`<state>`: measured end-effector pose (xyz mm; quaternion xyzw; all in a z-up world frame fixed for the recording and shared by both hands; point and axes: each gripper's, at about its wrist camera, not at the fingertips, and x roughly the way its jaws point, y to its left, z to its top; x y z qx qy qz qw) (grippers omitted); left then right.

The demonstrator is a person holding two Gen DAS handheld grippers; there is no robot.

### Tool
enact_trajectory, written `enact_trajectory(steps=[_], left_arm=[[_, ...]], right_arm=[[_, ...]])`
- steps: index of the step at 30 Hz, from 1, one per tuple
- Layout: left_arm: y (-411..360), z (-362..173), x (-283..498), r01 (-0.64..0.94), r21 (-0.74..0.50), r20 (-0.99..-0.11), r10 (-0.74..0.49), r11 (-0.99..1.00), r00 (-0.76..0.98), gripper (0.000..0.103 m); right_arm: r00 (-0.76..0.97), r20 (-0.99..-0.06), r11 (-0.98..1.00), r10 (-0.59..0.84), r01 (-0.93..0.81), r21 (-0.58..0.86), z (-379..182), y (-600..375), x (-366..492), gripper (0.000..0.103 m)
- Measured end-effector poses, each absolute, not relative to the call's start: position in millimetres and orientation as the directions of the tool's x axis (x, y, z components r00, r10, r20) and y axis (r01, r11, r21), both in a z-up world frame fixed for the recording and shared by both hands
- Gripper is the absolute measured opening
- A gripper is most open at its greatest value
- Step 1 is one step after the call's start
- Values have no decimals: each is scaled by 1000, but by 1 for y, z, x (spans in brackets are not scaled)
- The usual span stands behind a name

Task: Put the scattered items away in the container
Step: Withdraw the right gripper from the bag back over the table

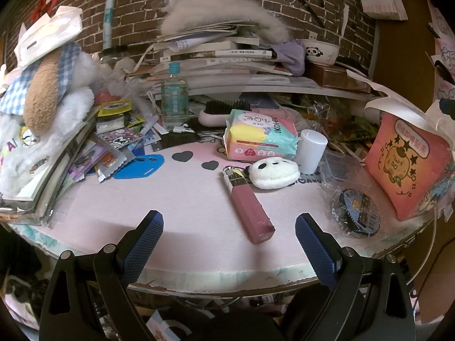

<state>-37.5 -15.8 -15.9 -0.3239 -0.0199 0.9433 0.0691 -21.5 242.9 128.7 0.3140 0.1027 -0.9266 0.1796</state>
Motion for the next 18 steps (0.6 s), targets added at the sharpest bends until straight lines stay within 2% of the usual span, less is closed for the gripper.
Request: enact_trajectory(steps=[10, 18], left_arm=[[-28, -17, -35, -107, -95, -607, 143, -990, -782, 93], [-33, -20, -36, -96, -102, -613, 138, -990, -778, 93]], right_arm=[[-629, -651, -839, -425, 544, 23, 96, 186, -18, 50], [-599, -651, -823, -466, 564, 69, 61, 165, -13, 50]])
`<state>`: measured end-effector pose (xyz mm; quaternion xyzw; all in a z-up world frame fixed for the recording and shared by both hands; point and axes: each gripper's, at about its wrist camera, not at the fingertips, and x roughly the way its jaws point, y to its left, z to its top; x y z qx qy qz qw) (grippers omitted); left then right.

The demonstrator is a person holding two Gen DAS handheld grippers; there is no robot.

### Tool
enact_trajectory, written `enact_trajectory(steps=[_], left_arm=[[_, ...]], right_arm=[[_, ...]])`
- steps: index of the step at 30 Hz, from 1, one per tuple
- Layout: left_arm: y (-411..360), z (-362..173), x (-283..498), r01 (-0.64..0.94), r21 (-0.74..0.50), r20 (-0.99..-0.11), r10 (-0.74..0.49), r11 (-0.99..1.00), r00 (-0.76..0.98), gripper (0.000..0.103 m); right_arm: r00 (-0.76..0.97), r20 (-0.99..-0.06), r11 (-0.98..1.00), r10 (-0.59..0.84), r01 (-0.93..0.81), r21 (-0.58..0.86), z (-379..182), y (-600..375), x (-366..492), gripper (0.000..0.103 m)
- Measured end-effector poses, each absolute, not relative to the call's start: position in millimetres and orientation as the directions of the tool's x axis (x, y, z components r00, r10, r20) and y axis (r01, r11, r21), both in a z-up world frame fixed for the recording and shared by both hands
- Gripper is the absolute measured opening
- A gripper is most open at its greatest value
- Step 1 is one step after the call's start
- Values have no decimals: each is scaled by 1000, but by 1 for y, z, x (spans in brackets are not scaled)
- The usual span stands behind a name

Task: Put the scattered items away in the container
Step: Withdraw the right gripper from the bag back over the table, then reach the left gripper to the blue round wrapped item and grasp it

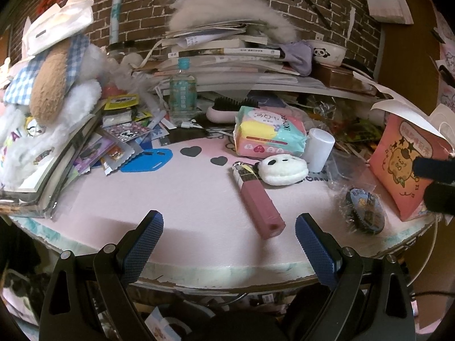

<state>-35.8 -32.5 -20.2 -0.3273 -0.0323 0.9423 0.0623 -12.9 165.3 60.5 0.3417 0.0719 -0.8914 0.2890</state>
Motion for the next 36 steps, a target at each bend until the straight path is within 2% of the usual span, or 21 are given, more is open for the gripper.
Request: enact_trajectory(steps=[10, 13, 20, 24, 28, 30, 36], left_arm=[[-11, -27, -39, -155, -116, -618, 193, -981, -762, 93], [4, -26, -39, -202, -107, -613, 225, -974, -757, 93], [48, -23, -39, -318, -70, -600, 295, -945, -744, 93], [74, -24, -39, -379, -52, -605, 331, -924, -724, 93], [93, -26, -39, -418, -38, -615, 351, -908, -706, 93], [100, -28, -41, -428, -40, -621, 358, -903, -697, 93], [114, -35, -48, -437, -46, -638, 364, -898, -679, 93]], right_arm=[[-642, -633, -857, -432, 512, 66, 32, 169, -8, 51], [-632, -636, -862, -443, 496, 108, 26, 181, -7, 62], [-650, -617, -877, -443, 459, 145, 34, 214, 3, 64], [-662, -594, -875, -457, 456, 165, 42, 228, 10, 76], [-663, -574, -866, -480, 463, 188, 50, 236, 13, 77], [-671, -562, -865, -484, 461, 195, 54, 241, 15, 85], [-672, -550, -861, -496, 463, 211, 57, 248, 18, 85]])
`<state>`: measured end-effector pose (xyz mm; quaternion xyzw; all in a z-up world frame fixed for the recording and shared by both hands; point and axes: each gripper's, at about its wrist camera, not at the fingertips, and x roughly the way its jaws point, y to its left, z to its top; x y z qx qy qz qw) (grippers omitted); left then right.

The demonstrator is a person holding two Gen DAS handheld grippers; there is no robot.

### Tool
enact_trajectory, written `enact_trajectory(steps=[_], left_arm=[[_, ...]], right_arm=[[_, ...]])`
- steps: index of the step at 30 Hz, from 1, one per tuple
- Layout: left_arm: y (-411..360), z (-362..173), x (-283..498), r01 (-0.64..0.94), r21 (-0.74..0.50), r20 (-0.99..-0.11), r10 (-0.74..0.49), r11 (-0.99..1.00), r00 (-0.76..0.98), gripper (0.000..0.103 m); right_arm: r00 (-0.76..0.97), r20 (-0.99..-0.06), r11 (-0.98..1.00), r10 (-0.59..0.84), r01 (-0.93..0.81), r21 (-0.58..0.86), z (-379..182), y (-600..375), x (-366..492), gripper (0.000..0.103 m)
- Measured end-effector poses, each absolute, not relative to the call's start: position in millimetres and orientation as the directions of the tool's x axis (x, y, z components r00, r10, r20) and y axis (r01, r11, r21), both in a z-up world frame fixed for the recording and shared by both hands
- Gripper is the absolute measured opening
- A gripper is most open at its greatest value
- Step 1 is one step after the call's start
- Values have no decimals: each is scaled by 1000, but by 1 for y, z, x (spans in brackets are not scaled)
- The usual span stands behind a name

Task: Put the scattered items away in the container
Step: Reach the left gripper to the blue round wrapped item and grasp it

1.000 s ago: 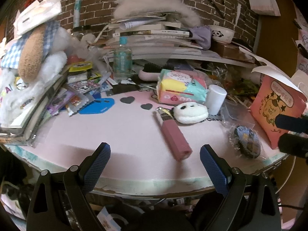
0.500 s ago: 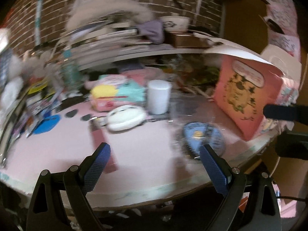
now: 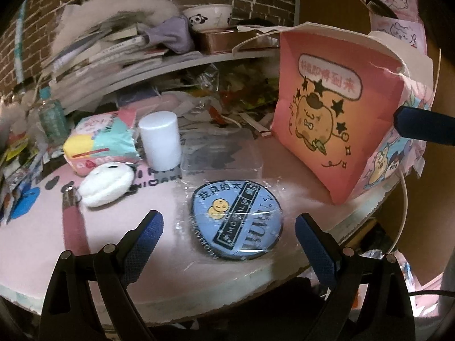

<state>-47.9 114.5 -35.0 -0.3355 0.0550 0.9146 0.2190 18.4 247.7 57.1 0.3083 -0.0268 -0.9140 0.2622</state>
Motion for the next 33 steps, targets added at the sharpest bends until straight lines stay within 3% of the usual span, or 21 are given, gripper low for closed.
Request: enact_trajectory(steps=[10, 13, 16, 33], left_arm=[[121, -42, -53, -429, -46, -644, 356, -902, -678, 86], [122, -42, -52, -440, -45, -636, 365, -897, -680, 75], [122, -42, -52, -441, -41, -634, 364, -896, -682, 72], [108, -39, -48, -481, -136, -618, 453, -866, -642, 34]], right_arm=[[-683, -548, -868, -484, 454, 201, 55, 251, 16, 86], [-690, -545, -872, -477, 450, 193, 56, 254, 16, 86], [-699, -534, -873, -476, 446, 195, 59, 260, 18, 86], [-709, -512, -872, -484, 444, 209, 66, 271, 22, 86]])
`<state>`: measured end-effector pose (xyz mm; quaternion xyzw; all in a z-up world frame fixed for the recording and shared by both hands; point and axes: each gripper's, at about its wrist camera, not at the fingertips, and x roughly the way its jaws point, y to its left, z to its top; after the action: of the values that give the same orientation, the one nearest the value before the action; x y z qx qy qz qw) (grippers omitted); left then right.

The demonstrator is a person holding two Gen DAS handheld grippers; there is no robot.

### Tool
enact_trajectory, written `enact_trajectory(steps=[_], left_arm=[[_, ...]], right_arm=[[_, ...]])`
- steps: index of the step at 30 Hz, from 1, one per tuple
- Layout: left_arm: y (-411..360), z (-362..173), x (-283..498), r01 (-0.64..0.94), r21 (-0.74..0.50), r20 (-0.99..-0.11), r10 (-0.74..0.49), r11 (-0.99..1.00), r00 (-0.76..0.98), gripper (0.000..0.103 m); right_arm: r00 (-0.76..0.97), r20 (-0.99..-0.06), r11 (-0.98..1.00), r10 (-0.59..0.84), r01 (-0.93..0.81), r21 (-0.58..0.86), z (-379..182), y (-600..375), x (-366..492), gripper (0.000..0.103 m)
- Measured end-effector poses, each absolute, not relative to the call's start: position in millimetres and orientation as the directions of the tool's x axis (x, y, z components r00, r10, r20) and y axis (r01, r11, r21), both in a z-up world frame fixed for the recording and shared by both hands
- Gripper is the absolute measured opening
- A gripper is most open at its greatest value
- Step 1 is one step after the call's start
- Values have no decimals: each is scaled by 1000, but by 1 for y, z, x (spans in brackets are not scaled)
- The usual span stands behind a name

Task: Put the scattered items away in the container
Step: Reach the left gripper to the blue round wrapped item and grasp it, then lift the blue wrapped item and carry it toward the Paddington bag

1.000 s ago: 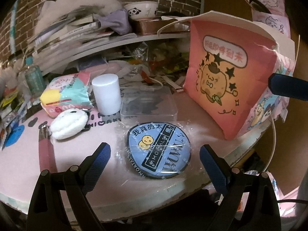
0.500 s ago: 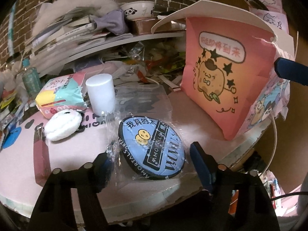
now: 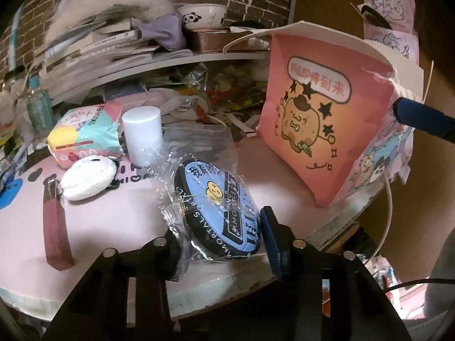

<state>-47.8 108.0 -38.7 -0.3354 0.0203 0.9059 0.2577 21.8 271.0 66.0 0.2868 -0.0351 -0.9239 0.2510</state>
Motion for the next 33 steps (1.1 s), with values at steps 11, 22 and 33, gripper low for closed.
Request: enact_trajectory(steps=[11, 22, 33], left_arm=[[104, -33, -43, -513, -166, -594, 501, -842, -629, 20], [83, 8, -42, -494, -140, -532, 486, -858, -694, 18], [82, 97, -44, -520, -45, -428, 486, -853, -762, 18]], right_arm=[[-710, -510, -871, -486, 443, 212, 66, 272, 22, 86], [-706, -505, -864, -496, 460, 206, 71, 271, 23, 86], [-708, -480, -849, -518, 492, 192, 77, 278, 36, 86]])
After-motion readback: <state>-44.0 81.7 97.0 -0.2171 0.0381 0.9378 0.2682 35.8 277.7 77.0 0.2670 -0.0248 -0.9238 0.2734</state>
